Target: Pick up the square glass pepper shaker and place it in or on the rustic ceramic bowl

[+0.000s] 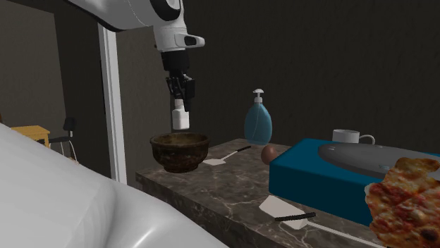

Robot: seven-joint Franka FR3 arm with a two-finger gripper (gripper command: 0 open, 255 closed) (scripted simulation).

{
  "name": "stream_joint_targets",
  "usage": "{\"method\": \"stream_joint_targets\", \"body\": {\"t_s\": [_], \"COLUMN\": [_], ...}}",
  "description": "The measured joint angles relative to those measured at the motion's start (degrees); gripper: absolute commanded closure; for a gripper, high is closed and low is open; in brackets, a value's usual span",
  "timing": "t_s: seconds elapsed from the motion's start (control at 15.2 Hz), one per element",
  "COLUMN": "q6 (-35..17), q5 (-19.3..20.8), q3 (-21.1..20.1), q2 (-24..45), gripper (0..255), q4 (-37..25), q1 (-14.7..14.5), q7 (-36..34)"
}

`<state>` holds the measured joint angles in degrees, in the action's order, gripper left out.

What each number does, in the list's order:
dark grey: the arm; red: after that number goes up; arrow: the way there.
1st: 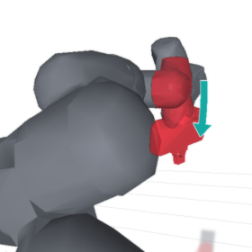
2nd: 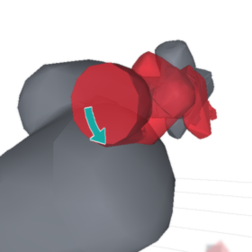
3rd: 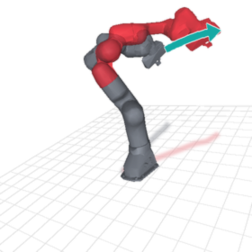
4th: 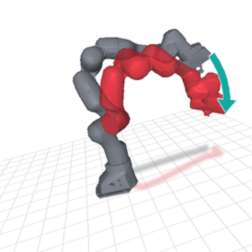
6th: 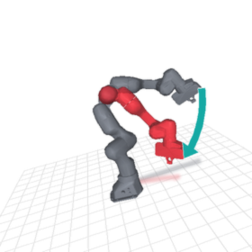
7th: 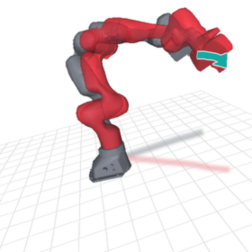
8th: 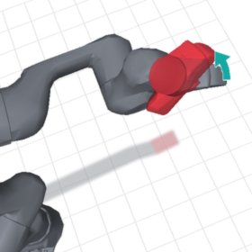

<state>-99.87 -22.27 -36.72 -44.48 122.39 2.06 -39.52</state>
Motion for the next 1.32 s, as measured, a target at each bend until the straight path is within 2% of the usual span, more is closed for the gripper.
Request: {"method": "stream_joint_targets", "body": {"t_s": [0.26, 0.66, 0.73, 1.12, 1.32], "q6": [-2.72, -3.21, -3.2, -3.21, 0.42], "q5": [-0.87, -1.05, -1.05, -1.05, -0.28], "q3": [-0.74, -0.92, -0.92, -0.92, 0.27], "q2": [-0.88, -1.04, -1.04, -1.04, -1.0], "gripper": [255, 255, 0, 0, 0], "q4": [3.57, 4.15, 4.15, 4.15, 0.52], "q1": [-0.55, -0.65, -0.65, -0.65, -0.6], "q7": [0.29, 0.27, 0.27, 0.27, -0.19]}}
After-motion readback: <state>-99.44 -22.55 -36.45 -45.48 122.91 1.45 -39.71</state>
